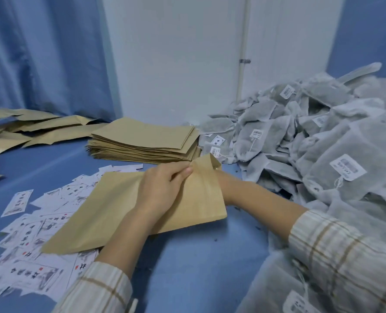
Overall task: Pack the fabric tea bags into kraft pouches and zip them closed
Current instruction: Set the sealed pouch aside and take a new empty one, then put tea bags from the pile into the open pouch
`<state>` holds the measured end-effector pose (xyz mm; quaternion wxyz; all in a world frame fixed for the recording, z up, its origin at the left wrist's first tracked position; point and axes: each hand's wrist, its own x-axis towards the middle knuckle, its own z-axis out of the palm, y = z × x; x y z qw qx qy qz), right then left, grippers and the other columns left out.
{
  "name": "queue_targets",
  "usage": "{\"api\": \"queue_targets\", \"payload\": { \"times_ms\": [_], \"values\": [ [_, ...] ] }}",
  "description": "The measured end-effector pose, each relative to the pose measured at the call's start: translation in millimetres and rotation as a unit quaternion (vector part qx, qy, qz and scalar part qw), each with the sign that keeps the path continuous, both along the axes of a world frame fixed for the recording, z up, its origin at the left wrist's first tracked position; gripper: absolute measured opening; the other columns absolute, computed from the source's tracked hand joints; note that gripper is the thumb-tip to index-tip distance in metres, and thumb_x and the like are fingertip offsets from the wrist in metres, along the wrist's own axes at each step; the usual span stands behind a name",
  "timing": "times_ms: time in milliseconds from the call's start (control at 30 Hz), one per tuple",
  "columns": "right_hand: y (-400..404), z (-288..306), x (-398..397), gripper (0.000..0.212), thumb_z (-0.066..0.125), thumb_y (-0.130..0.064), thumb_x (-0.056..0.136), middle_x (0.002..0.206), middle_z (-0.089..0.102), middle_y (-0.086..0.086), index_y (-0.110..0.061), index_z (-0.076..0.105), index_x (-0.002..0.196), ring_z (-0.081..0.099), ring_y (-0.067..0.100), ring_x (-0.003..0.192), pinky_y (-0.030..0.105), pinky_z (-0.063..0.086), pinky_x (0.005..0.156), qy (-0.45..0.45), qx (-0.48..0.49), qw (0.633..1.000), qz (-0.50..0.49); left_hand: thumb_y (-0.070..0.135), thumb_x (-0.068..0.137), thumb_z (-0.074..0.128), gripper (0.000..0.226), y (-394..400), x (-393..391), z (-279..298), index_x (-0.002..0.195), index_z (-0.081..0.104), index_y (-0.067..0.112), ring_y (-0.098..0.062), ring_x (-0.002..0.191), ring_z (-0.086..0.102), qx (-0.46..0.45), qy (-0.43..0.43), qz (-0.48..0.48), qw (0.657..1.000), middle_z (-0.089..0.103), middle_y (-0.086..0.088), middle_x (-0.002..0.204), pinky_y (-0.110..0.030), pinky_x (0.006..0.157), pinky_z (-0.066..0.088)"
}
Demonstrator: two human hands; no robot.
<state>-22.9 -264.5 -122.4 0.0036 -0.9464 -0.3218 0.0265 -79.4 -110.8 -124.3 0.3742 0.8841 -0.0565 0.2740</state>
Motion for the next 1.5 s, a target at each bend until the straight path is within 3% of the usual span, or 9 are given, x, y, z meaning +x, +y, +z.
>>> {"api": "queue_targets", "payload": {
  "times_ms": [167,300,567,733,1000,1100,1200,1367,1500],
  "values": [
    [-80.2,19.5,17.4,0.044,0.048,-0.014,0.08,0.122,0.059,-0.007,-0.028,0.062,0.119,0.046,0.016,0.114,0.026,0.035,0.093,-0.204,0.01,0.979,0.018,0.035,0.09,0.058,0.022,-14.8,23.8,-2.0,0.108,0.071,0.03,-0.018,0.101,0.06,-0.029,0.014,0.041,0.999,0.071,0.006,0.105,-0.027,0.082,0.042],
    [-115.4,20.8,26.8,0.062,0.059,-0.04,0.075,0.146,0.033,-0.006,-0.041,0.042,0.134,0.024,0.018,0.134,0.034,0.016,0.11,-0.175,-0.018,0.98,-0.09,0.032,0.091,0.058,0.023,-27.9,39.8,-5.1,0.11,0.07,0.028,-0.019,0.103,0.059,-0.027,0.023,0.04,0.999,0.071,0.003,0.108,-0.025,0.082,0.039],
    [-113.4,9.3,32.4,0.04,0.058,-0.052,0.079,0.121,0.057,-0.012,-0.041,0.057,0.117,0.041,0.012,0.122,0.035,0.012,0.111,-0.187,-0.097,0.975,-0.063,0.029,0.089,0.061,0.019,-30.3,43.2,-16.0,0.105,0.071,0.033,0.016,0.083,0.043,-0.011,0.01,-0.004,1.0,0.069,0.013,0.107,0.006,0.069,0.029],
    [-100.7,10.9,28.9,0.02,0.056,-0.034,0.09,0.079,0.064,0.001,-0.019,0.069,0.093,0.055,0.019,0.082,0.028,0.036,0.076,-0.233,0.339,0.908,-0.083,0.027,0.089,0.062,0.019,-26.5,43.6,-15.3,0.105,0.071,0.033,0.021,0.081,0.043,-0.025,-0.006,-0.008,1.0,0.07,0.012,0.106,0.006,0.069,0.03],
    [-75.6,3.3,22.6,0.034,0.065,-0.02,0.086,0.08,0.06,0.009,0.001,0.053,0.11,0.059,0.01,0.054,0.021,0.048,0.043,0.217,0.683,0.668,-0.201,0.03,0.089,0.062,0.017,-21.0,43.4,-2.0,0.101,0.07,0.037,0.017,0.083,0.049,-0.097,-0.019,-0.001,0.995,0.057,0.035,0.088,0.007,0.072,0.028],
    [-57.5,3.5,19.3,0.011,0.064,-0.017,0.087,0.072,0.059,0.006,-0.009,0.058,0.086,0.059,0.008,0.051,0.02,0.048,0.045,0.241,0.648,0.702,-0.172,0.028,0.087,0.064,0.025,-31.6,36.8,3.4,0.088,0.064,0.053,0.025,0.087,0.05,-0.101,-0.039,-0.062,0.992,0.056,0.046,0.077,0.004,0.077,0.031],
    [-38.3,9.9,20.5,0.014,0.052,-0.013,0.093,0.091,0.066,0.016,-0.005,0.064,0.096,0.062,0.025,0.083,0.037,0.052,0.077,0.219,0.585,0.757,-0.189,0.025,0.086,0.065,0.03,-42.3,31.9,6.3,0.087,0.063,0.055,0.015,0.097,0.055,-0.082,-0.052,-0.12,0.988,0.059,0.046,0.086,-0.003,0.084,0.036],
    [-33.0,25.5,7.6,0.031,0.04,-0.013,0.099,0.065,0.046,0.002,-0.013,0.049,0.069,0.047,0.012,0.058,0.019,0.039,0.055,0.351,0.444,0.811,-0.146,0.03,0.085,0.065,0.017,-45.9,34.9,4.5,0.09,0.068,0.046,0.022,0.086,0.052,-0.102,-0.018,-0.116,0.988,0.06,0.041,0.076,0.002,0.074,0.034],
    [-42.0,38.4,4.6,0.03,0.051,-0.013,0.092,0.062,0.049,-0.008,-0.02,0.05,0.063,0.048,-0.001,0.053,0.016,0.038,0.053,0.144,0.313,0.934,-0.091,0.032,0.087,0.064,0.013,-39.9,37.4,5.5,0.094,0.069,0.043,0.02,0.082,0.051,-0.104,-0.019,-0.073,0.992,0.062,0.036,0.079,0.004,0.073,0.032]
  ]
}}
